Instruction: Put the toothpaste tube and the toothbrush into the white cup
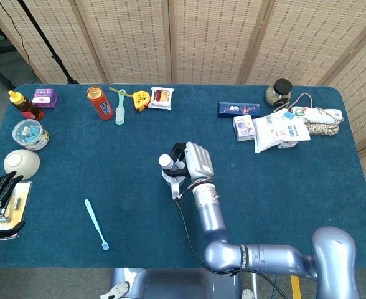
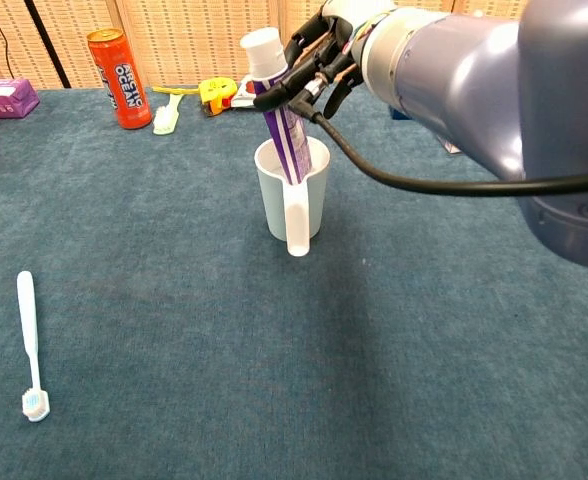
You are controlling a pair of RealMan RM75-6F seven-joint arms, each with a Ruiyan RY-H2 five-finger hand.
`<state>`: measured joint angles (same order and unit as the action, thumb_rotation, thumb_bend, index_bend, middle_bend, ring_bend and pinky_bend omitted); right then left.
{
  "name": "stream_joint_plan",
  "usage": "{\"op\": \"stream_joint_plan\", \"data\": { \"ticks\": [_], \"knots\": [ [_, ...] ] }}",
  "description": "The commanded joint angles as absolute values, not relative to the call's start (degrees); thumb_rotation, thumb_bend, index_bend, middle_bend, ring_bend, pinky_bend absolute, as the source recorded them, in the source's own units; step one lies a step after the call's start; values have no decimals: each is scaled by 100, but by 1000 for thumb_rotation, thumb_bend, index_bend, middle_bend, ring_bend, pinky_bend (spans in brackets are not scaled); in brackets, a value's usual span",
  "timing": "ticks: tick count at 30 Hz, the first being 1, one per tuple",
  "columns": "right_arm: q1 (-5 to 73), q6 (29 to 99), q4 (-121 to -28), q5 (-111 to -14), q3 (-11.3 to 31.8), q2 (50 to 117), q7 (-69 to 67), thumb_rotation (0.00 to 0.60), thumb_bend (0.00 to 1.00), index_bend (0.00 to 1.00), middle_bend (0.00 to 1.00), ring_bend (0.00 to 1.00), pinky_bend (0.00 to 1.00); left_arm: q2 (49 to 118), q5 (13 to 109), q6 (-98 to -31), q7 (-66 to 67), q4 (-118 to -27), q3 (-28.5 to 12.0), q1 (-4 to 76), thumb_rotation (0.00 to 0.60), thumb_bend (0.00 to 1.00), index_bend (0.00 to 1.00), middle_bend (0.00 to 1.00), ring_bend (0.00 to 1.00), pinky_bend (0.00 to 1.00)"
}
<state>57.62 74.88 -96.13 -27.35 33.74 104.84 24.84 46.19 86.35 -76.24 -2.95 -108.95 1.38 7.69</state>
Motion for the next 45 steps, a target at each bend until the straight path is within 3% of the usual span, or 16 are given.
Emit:
{"op": "stream_joint_plan", "data": {
  "ticks": [1,6,17,19,24,29,34,40,45],
  "knots": [
    [5721,7336,-9472,-2731,3324,10518,2374,600,350,649,600,523,495,4617,8636,-7615,-296,-10896,141,773,600,202,0,0,0,0],
    [5599,7025,-9439,-2784,3195,10447,2200,600,350,581,523,427,338,4608,8628,-7589,-311,-10892,142,784,600,203,0,0,0,0],
    [5387,6698,-9413,-3294,2725,10379,1966,600,350,530,380,288,204,4588,8652,-7543,-300,-10915,170,798,600,202,0,0,0,0],
    [5360,6635,-9431,-3350,2700,10355,1914,600,350,476,331,246,178,4588,8650,-7543,-305,-10913,169,799,600,202,0,0,0,0],
    [5291,6551,-9546,-3525,2630,10237,1856,600,353,223,137,69,104,4590,8643,-7521,-305,-10911,167,813,600,202,0,0,0,0],
    [5206,6621,-9780,-3611,2649,10108,1815,600,353,168,96,40,95,4596,8670,-7558,-326,-10904,163,805,600,202,0,0,0,0],
    [4890,6905,-10653,-3893,2590,9531,1881,600,353,136,74,34,95,4648,8839,-7659,-422,-10811,163,797,600,202,0,0,0,0],
    [3979,7118,-11864,-4790,2267,7968,1662,600,353,116,41,6,60,4827,9387,-7786,-637,-10435,172,899,600,202,0,0,0,0],
    [3227,7180,-11765,-5947,1713,6812,1332,600,346,61,0,0,0,5107,9899,-7688,-618,-9925,210,1130,600,202,0,0,0,0]
  ]
}}
